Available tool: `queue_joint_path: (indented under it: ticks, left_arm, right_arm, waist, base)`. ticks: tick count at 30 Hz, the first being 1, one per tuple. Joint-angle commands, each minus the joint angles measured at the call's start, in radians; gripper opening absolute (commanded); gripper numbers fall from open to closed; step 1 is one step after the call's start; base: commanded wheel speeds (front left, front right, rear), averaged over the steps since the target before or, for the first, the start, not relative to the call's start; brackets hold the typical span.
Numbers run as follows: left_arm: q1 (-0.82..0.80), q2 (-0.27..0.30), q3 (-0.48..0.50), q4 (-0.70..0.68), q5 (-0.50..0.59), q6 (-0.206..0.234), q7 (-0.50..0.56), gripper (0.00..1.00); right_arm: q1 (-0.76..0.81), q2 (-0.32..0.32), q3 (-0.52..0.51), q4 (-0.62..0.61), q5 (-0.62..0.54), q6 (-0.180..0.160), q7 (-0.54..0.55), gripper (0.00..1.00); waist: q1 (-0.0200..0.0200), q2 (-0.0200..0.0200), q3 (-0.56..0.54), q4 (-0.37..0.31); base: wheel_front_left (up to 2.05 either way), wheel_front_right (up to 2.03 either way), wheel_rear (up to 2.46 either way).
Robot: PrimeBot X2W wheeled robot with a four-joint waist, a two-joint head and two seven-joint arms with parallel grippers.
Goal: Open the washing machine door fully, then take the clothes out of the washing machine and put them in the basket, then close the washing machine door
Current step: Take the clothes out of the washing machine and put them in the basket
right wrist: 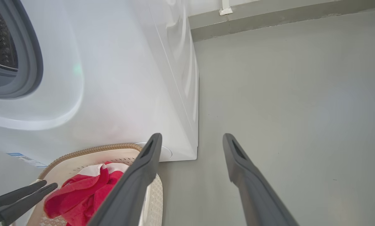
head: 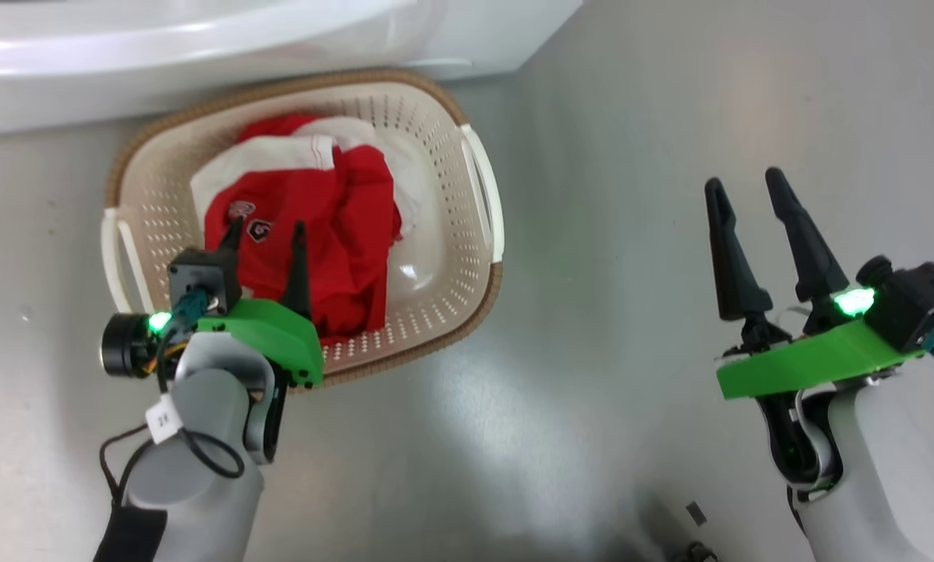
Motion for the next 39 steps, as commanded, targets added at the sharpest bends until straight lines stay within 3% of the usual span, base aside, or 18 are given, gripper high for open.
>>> queue_joint_path:
  ticks: [1, 16, 39]
  left_arm:
    - [0.050, 0.020, 0.026, -0.026, -0.010, 0.001, -0.005, 1.00]
    - [0.204, 0.020, 0.074, -0.147, -0.023, -0.017, -0.005, 1.00]
    - [0.470, 0.020, 0.156, -0.425, 0.032, -0.078, -0.005, 1.00]
  right_arm:
    - [0.052, -0.009, 0.012, -0.013, -0.002, 0.007, -0.006, 1.00]
    - [0.148, -0.013, 0.006, 0.020, -0.021, 0.007, -0.006, 1.00]
    - [0.331, -0.007, -0.015, 0.045, -0.049, 0.007, -0.006, 1.00]
  waist:
    - [0.0000, 0.0000, -0.061, 0.015]
    - [0.0000, 0.0000, -0.281, 0.044]
    - [0.0000, 0.0000, -0.555, 0.081]
  base:
    - [0.00, 0.00, 0.00]
    - [0.00, 0.00, 0.00]
    - [0.00, 0.00, 0.00]
